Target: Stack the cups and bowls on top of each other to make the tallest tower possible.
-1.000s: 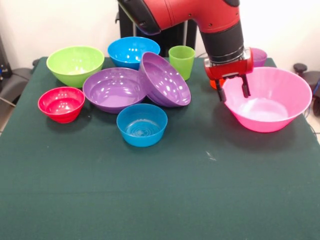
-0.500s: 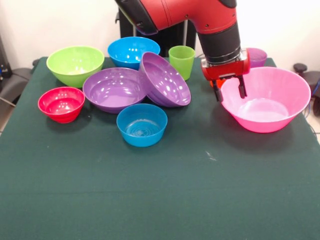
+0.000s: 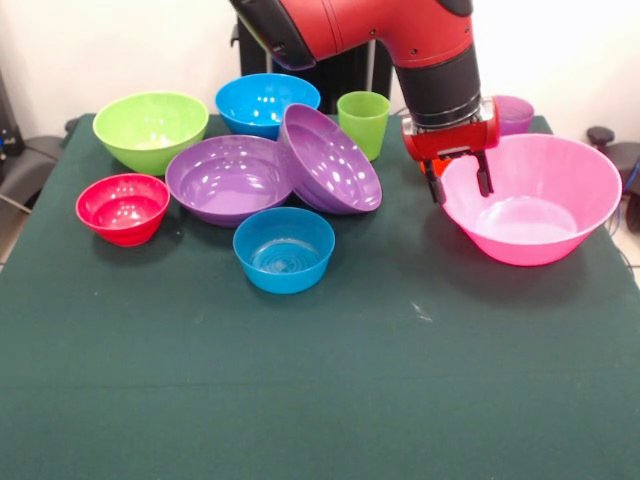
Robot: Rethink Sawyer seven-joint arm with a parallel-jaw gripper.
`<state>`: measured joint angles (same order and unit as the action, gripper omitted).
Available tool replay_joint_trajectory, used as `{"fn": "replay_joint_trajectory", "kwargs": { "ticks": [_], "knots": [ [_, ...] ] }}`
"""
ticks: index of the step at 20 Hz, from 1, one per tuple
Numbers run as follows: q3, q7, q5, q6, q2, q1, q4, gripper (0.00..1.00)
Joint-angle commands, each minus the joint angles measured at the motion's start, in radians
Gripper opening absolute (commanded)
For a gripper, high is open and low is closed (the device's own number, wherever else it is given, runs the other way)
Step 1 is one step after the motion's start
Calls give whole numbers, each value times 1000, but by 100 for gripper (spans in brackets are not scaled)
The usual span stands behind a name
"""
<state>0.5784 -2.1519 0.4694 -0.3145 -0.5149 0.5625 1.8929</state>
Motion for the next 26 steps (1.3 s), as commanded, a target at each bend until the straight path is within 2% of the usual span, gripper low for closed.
{"fn": "replay_joint_trajectory", "kwargs": {
  "ticks": [1,14,18,26],
  "knots": [
    [-43,67,98,-9,60,4,-17,100],
    [-47,81,113,-8,63,25,-21,100],
    [-32,87,113,-34,37,46,-1,100],
    [-19,80,110,-43,37,44,-7,100]
  ]
}}
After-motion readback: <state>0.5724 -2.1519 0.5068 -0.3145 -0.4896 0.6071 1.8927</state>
